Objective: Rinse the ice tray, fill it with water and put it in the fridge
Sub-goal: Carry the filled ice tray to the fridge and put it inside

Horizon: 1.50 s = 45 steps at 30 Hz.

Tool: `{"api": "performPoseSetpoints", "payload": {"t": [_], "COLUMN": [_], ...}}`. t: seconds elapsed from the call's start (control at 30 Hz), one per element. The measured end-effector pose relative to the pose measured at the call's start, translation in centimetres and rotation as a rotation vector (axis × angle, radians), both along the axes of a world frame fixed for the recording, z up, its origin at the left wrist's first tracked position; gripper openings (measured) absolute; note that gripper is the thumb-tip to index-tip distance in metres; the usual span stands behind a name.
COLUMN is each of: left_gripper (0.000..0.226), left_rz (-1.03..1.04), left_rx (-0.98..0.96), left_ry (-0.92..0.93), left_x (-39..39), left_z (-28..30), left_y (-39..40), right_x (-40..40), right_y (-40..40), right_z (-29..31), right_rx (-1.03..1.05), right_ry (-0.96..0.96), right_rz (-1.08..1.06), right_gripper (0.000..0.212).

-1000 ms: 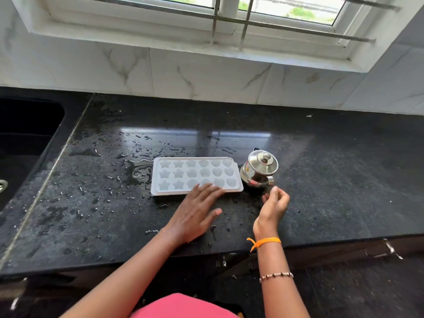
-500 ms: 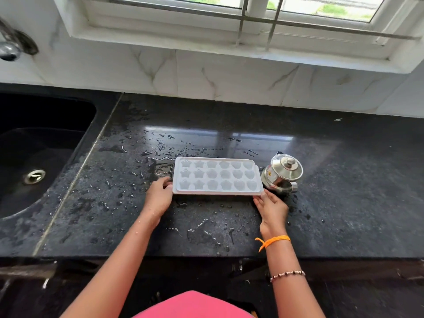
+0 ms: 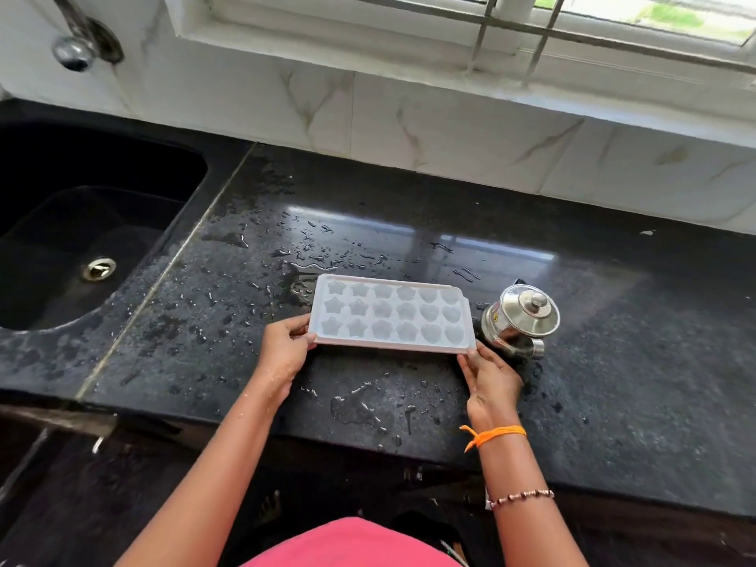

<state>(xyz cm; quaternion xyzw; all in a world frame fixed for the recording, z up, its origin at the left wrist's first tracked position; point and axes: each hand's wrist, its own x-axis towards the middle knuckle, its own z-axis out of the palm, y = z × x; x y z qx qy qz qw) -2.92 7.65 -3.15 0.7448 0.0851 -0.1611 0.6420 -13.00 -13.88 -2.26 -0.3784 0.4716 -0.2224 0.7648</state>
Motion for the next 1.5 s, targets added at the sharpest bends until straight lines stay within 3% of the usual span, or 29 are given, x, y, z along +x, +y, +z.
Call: {"api": "performPoseSetpoints", "payload": {"t": [0.3,0.77,1.5], "left_gripper": [0.036,0.036,0.043], "left_rz": [0.237,0.657,1.288], "left_rx": [0.022,0.047,0.043], "left_ry": [-0.036,-0.091,0.042], "left_x": [-4.5,-15.1,-41.5], "left_z": [0.6,2.8,3.2], "left_y": [2.4,10.1,11.5], "right_x": [0.8,0.8,-12.6], "right_y": [0.9,8.2,17.4], "right_z": [0.1,1.4,2.2], "right_rx": [-0.014,0.017,0.01], "right_ry": [-0.02,-0.115,-0.099], "right_rz": [0.198,0.589,1.267], "right_gripper": [0.017,0.016,0.016]}}
